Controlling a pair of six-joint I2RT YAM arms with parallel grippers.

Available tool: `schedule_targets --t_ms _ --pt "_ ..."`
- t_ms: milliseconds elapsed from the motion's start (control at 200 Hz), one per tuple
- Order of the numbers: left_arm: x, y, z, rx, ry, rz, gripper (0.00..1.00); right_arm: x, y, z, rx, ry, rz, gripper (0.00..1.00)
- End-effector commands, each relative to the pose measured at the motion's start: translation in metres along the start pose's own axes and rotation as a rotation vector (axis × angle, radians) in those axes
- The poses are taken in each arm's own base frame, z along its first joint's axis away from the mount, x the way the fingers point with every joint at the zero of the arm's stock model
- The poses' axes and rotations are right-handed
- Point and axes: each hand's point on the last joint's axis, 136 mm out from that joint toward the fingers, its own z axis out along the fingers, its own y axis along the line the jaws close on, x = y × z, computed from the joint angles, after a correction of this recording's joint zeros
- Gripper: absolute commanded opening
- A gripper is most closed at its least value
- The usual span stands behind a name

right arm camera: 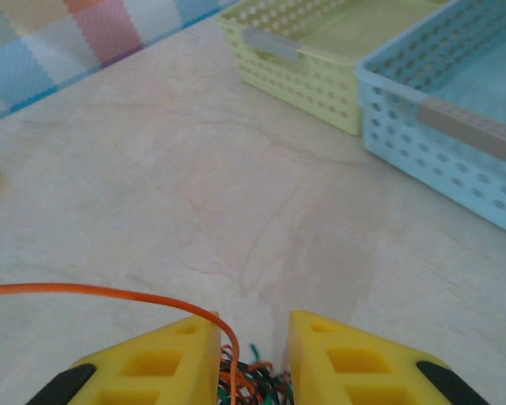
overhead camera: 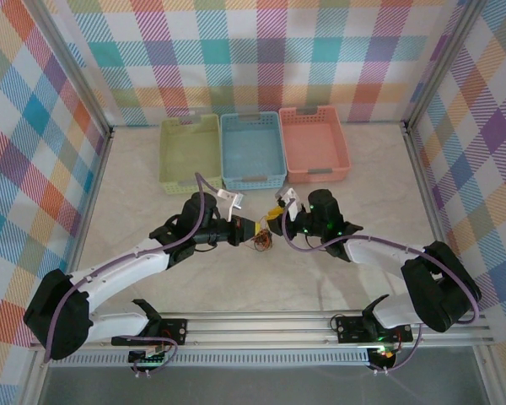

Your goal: Untangle the cables

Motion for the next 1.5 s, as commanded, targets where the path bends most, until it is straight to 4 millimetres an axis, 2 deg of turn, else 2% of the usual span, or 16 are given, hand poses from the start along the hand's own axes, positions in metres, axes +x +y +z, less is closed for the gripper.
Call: schedule_targets --t_ms 0,170,370,555,645,760,850,935,1060,1180,1315,1495 --pt "-0.008 -0.032 -0.011 0.112 -0.05 0.087 0.0 -0.006 -0.021 -0.004 0.134 -0.019 0.005 0.28" --pt "-0.003 -0.05 -0.014 0.171 -0.038 0.124 0.0 -0.005 -0.028 -0.002 0.171 0.001 0.018 0.28" --pt "-0.001 -0.042 -0.008 0.124 -0.023 0.119 0.0 -0.013 0.001 -0.007 0.021 -0.068 -0.021 0.3" --pt "0.003 -0.044 -0.003 0.142 -0.001 0.116 0.0 -0.016 0.024 -0.007 -0.111 -0.099 -0.028 0.37" --pt "0.003 -0.046 -0.003 0.153 0.003 0.12 0.0 -0.015 0.027 -0.004 -0.127 -0.1 -0.033 0.37" --pt "0.005 -0.054 -0.003 0.187 0.01 0.125 0.0 -0.014 0.016 0.001 -0.064 -0.089 -0.028 0.37" --pt "0.007 -0.063 -0.004 0.222 0.02 0.136 0.0 -0.01 -0.003 0.006 0.038 -0.068 -0.014 0.37" --pt "0.012 -0.078 -0.007 0.272 0.047 0.153 0.0 -0.009 -0.02 0.007 0.127 -0.051 -0.006 0.37" --pt "0.021 -0.103 -0.009 0.346 0.082 0.181 0.0 -0.01 -0.031 0.009 0.183 -0.054 -0.008 0.38" --pt "0.025 -0.113 -0.012 0.373 0.1 0.191 0.0 -0.004 -0.046 0.009 0.268 -0.012 0.001 0.37" --pt "0.023 -0.119 -0.022 0.382 0.079 0.208 0.0 0.001 -0.067 0.002 0.389 0.009 0.007 0.37" --pt "0.012 -0.127 -0.048 0.371 -0.004 0.256 0.0 0.005 -0.085 -0.008 0.471 0.015 0.056 0.37"
